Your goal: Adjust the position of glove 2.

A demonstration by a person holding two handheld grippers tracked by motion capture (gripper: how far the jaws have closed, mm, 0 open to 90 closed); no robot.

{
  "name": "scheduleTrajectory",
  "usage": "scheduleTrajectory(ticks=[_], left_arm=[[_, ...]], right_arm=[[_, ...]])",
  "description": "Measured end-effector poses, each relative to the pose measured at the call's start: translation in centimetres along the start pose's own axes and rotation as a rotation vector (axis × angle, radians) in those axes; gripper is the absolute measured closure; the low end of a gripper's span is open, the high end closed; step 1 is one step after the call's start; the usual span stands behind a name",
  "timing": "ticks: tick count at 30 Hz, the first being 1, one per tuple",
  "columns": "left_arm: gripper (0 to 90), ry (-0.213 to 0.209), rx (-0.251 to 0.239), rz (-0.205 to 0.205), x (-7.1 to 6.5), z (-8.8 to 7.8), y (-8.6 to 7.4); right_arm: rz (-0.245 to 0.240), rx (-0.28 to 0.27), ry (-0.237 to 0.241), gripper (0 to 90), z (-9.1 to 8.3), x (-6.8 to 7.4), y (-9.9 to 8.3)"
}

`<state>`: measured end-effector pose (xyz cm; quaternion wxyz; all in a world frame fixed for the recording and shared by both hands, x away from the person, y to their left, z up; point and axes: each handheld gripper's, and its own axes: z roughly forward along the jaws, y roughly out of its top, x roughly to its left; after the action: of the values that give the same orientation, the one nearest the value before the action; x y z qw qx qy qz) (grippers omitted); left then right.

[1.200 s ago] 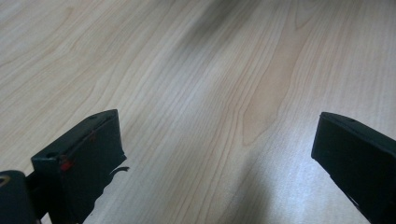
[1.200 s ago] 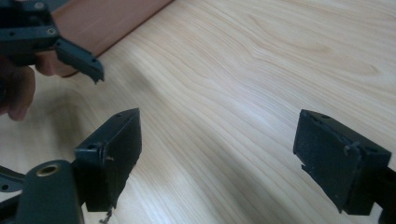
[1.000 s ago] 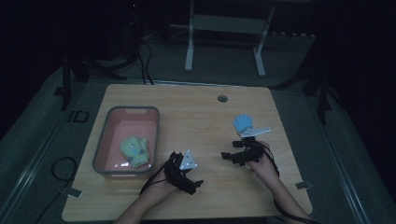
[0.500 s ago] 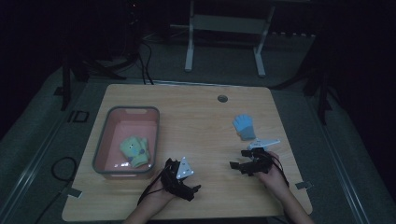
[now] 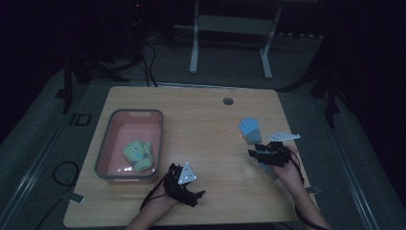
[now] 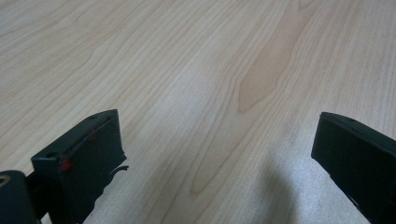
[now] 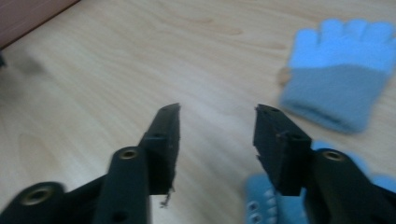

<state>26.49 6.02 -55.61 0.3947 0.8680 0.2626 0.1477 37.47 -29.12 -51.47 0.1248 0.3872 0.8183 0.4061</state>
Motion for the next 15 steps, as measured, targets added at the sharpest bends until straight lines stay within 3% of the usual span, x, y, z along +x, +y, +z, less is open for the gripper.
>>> scheduleTrajectory(ticks=[3,9,15], left_arm=[[2.5,-0.001,0.0,0.006,0.0,0.0,0.0],[2.6,-0.003,-0.01,-0.002,0.1,-0.2,-0.1],[2.5,-0.01,-0.015,-0.002,0.1,-0.2,-0.2]], right_arm=[[0.01,-0.001,-0.003,53.8,0.1,-0.3,0.3],[0.042,-0.023,-0.067,54.3,1.8,-2.2,2.3],[0.037,-0.019,-0.114,55.5,2.9,-3.7,3.6]])
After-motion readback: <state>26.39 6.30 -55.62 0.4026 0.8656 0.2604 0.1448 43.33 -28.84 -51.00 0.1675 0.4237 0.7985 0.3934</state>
